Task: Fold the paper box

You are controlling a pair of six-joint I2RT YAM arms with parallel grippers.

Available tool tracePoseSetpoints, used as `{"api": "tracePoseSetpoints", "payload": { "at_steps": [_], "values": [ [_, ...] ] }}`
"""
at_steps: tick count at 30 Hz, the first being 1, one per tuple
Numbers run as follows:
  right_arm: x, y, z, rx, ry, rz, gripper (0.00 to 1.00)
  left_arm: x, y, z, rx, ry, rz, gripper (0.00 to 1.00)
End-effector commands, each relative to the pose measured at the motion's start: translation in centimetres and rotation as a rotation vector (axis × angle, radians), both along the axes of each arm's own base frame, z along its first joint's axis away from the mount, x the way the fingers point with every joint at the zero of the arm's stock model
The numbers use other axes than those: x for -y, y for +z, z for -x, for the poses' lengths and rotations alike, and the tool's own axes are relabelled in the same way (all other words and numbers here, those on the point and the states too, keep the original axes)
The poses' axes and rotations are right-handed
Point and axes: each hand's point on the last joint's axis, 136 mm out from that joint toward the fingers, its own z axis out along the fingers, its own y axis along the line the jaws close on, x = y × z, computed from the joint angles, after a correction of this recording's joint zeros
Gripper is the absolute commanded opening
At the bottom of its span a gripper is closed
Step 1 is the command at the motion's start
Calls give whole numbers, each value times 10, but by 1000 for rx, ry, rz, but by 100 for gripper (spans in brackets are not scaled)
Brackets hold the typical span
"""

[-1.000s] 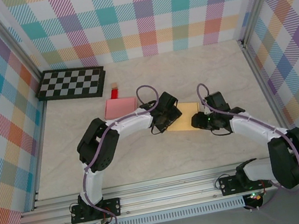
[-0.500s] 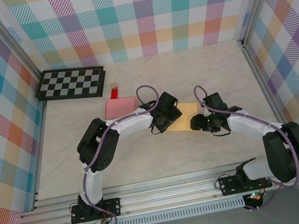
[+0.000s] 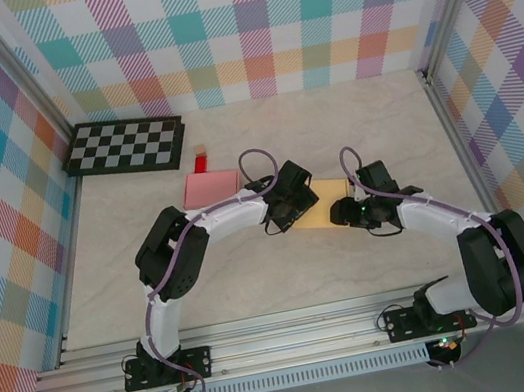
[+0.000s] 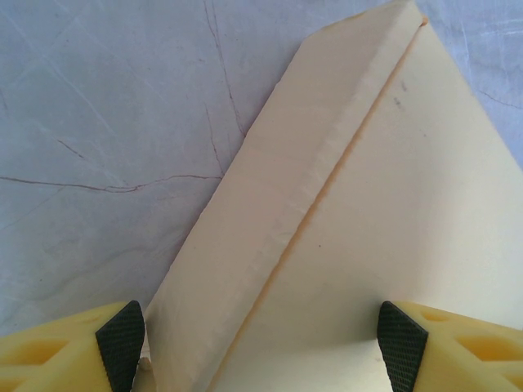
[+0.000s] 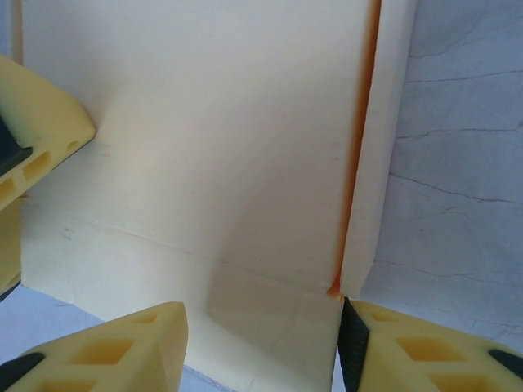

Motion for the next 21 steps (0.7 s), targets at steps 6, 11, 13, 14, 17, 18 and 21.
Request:
{"api": "tracePoseSetpoints", "payload": {
  "at_steps": [6, 11, 13, 14, 17, 18, 21],
  "values": [
    [7, 3, 3, 4, 16, 47, 47, -21, -36, 11, -72, 1, -104, 77],
    [10, -2, 7, -2, 12, 57, 45, -22, -37, 11, -75, 2, -106, 77],
    [10, -4, 8, -5, 11, 57, 42, -22, -38, 11, -76, 1, -107, 77],
    [10, -4, 8, -4, 11, 57, 42, -22, -38, 11, -75, 3, -108, 77],
    [10, -6, 8, -3, 12, 57, 40, -22, -38, 11, -76, 3, -107, 77],
    [10, -7, 9, -6, 13, 59, 39, -22, -37, 10, -74, 4, -107, 77],
    [11, -10, 9, -7, 13, 67, 39, -22, -38, 10, -75, 3, -108, 77]
  ]
}}
